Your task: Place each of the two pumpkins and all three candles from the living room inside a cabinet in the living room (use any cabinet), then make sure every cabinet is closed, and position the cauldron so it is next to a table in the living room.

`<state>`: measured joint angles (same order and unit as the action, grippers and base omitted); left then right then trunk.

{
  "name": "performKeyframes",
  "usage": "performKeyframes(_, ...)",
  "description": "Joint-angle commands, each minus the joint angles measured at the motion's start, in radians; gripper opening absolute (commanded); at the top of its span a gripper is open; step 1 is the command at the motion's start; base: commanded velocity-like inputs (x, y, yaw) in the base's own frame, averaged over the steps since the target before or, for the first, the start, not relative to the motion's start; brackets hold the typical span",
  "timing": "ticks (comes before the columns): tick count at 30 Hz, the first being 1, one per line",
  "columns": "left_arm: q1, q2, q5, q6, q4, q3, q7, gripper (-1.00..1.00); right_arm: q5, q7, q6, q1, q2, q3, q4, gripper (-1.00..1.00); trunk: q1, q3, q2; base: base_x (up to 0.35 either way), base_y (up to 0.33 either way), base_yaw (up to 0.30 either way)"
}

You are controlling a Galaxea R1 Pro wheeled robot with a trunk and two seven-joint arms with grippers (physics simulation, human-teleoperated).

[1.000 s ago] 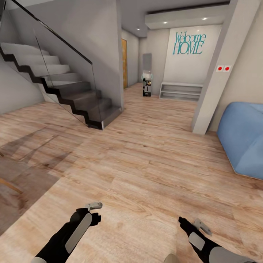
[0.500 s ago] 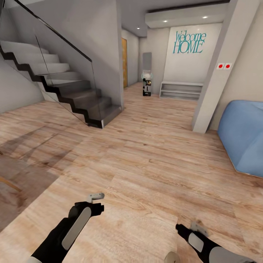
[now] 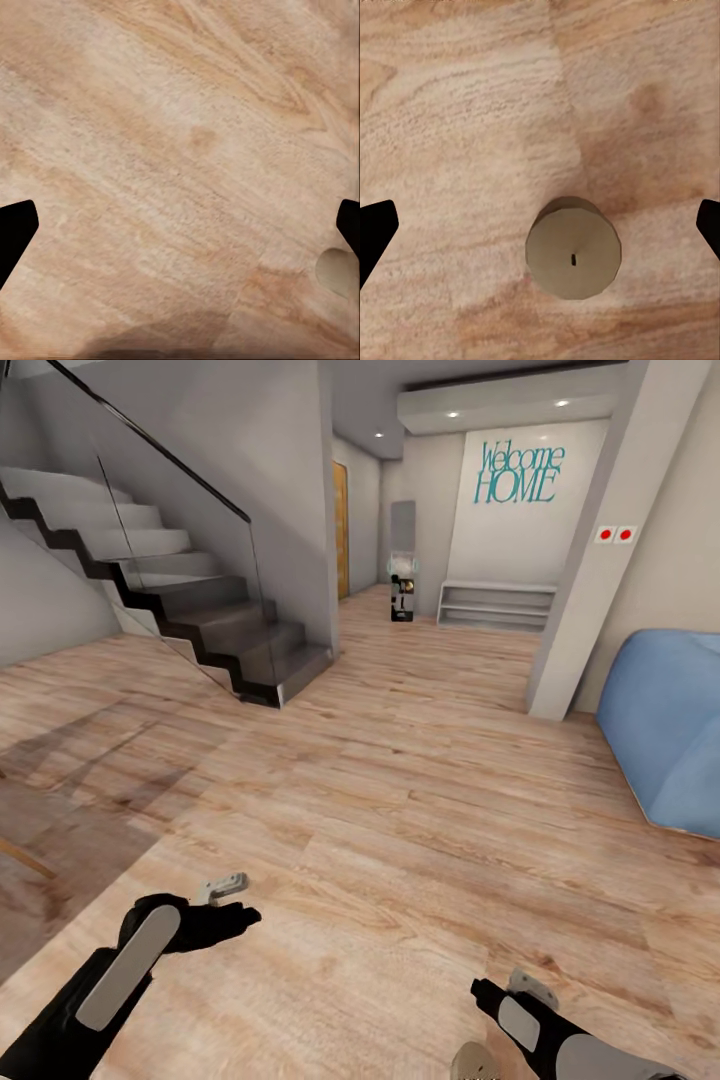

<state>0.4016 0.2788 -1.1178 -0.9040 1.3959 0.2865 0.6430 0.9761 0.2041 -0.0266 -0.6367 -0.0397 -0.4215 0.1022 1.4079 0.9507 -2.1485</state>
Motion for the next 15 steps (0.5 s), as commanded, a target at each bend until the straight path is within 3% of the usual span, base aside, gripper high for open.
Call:
performKeyframes(1,-0.003,0.018,-0.054,-0.007,0.018,0.001,0.010,1.00,0.007,0.006,0.002,0.000,0.000,-0.009,0.003,1.00,0.004,0.004,-0.008,0.000,0.000,0.000)
performKeyframes(2,-0.007,0.041,-0.109,-0.014,0.032,0.001,0.010,1.00,0.007,0.005,0.010,0.000,0.000,-0.009,0.003,1.00,0.008,0.007,-0.015,0.000,0.000,0.000)
performKeyframes(4,-0.010,0.063,-0.155,-0.018,0.041,0.001,0.011,1.00,0.007,0.005,0.017,0.000,0.000,-0.009,0.003,1.00,0.015,0.014,-0.029,0.000,0.000,0.000)
performKeyframes(6,-0.011,0.073,-0.178,-0.020,0.047,0.002,0.011,1.00,0.007,0.005,0.020,0.000,0.000,-0.009,0.004,1.00,0.023,0.020,-0.043,0.000,0.000,0.000)
performKeyframes(15,-0.012,0.060,-0.189,-0.019,0.051,0.012,0.013,1.00,0.010,0.005,0.019,-0.001,-0.001,-0.008,0.002,1.00,0.057,0.048,-0.106,0.000,0.000,0.000)
